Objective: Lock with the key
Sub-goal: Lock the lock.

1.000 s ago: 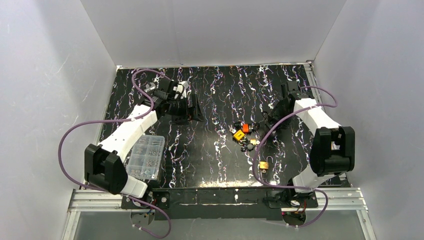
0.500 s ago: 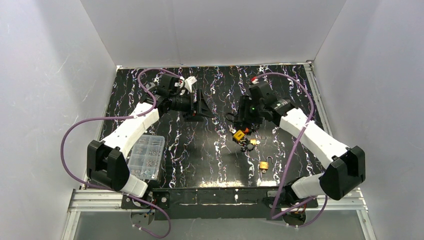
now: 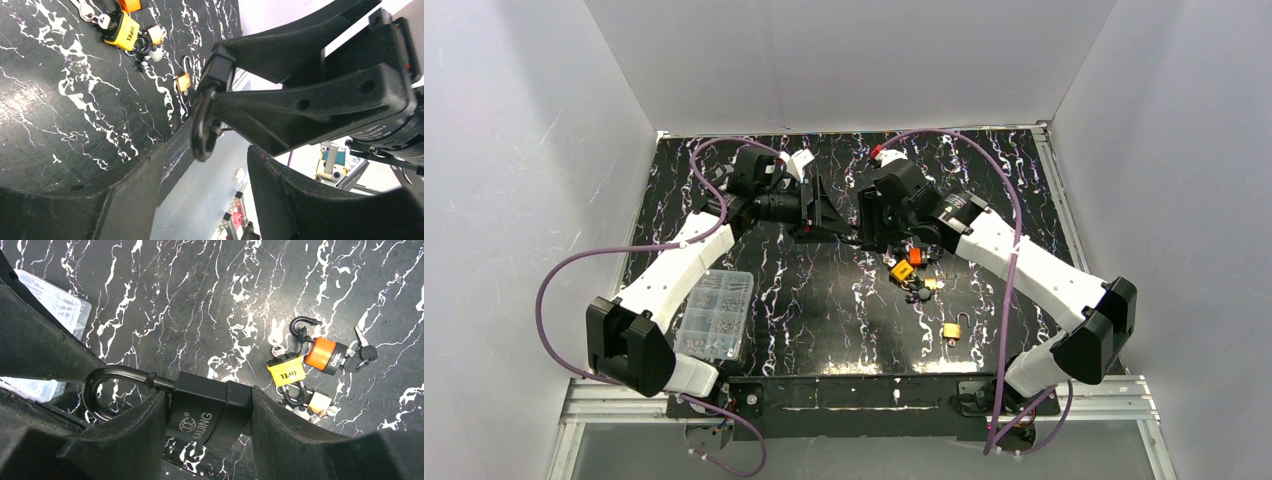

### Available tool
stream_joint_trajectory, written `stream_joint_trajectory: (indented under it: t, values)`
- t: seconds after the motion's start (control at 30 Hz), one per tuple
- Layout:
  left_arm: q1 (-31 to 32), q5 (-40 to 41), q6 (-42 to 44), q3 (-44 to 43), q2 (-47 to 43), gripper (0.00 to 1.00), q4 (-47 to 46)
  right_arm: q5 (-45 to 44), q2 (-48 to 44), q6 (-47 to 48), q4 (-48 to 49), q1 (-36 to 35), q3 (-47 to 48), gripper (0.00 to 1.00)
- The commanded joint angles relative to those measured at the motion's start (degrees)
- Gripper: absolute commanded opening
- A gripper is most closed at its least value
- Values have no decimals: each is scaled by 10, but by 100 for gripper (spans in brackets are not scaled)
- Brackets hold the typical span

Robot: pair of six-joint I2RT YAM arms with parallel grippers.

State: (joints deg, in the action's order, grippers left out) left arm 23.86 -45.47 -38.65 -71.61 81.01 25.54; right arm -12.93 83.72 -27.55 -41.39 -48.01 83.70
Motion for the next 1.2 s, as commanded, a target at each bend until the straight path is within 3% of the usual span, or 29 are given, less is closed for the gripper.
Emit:
stream_joint_trajectory:
  t: [0.0,0.23,0.43,0.8,0.87,1.03,1.17]
  values:
    - [3,-18,-8,8,-28,58,-6,-36,-2,17,13,-15,53,1]
    - [4,-20,-13,11,-26,41,-14,-13,-6,10,9,-21,65,1]
    - [3,-24,-31,19,-26,38,-37,5,-8,5,11,-27,69,1]
    - [3,-34,-48,20,-22,18,-46,-5,3,-1,7,-29,93,1]
    - [3,-37,-50,19,-23,18,-46,-10,5,-2,5,-29,96,1]
    - [3,-38,-48,18,-29,31,-38,-19,4,-4,6,-29,96,1]
    - [3,-34,-47,14,-33,29,-32,-24,1,-4,8,-29,96,1]
